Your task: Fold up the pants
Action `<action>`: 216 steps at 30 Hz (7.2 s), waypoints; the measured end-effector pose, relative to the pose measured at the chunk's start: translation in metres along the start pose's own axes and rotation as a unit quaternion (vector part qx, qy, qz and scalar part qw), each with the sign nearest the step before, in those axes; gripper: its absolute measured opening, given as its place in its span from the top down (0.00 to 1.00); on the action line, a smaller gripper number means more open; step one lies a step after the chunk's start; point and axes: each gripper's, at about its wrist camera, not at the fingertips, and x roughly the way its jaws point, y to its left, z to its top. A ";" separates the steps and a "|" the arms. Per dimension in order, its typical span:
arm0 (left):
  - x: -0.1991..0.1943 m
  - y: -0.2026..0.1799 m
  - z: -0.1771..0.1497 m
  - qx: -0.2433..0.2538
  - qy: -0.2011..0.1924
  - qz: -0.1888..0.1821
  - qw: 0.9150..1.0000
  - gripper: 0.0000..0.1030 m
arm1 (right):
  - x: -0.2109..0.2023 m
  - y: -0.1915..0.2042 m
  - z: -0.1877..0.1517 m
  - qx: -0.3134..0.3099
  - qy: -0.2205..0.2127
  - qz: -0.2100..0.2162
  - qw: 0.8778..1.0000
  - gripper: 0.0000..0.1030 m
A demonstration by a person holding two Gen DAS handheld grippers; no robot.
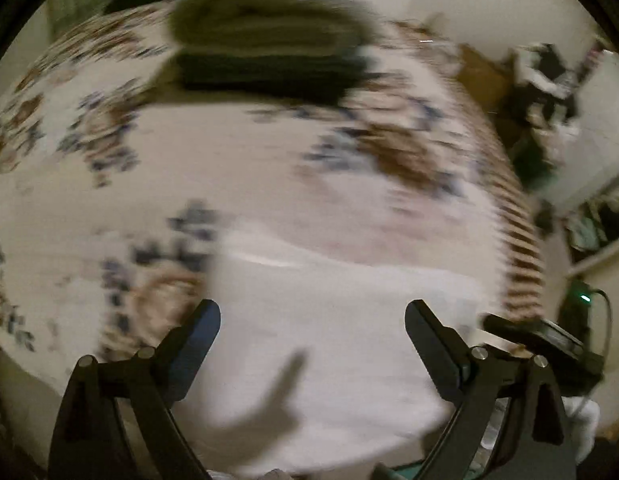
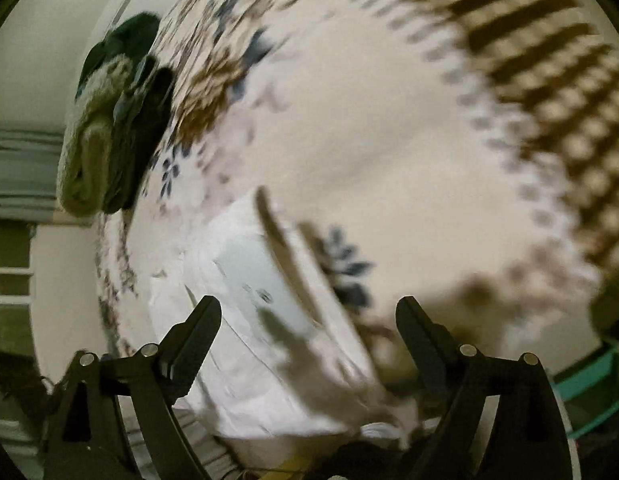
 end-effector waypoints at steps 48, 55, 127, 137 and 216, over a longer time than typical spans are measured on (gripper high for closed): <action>0.095 0.044 -0.048 -0.073 0.145 -0.019 0.987 0.20 | -0.003 -0.049 -0.066 0.135 -0.017 -0.081 0.987 0.95; 0.097 0.044 -0.045 -0.065 0.151 -0.016 0.986 0.19 | 0.025 -0.054 -0.050 0.115 0.037 -0.083 0.989 0.84; -0.103 0.013 0.081 -0.083 -0.019 -0.150 0.985 0.80 | -0.078 0.192 -0.019 0.005 -0.098 0.175 0.980 0.72; -0.106 0.058 0.272 -0.080 -0.084 -0.170 0.979 0.80 | -0.068 0.360 0.105 -0.034 -0.158 0.203 0.966 0.72; -0.380 -0.011 0.180 0.026 -0.215 0.130 0.968 0.12 | -0.365 0.580 -0.147 -0.337 -0.340 -0.138 0.867 0.01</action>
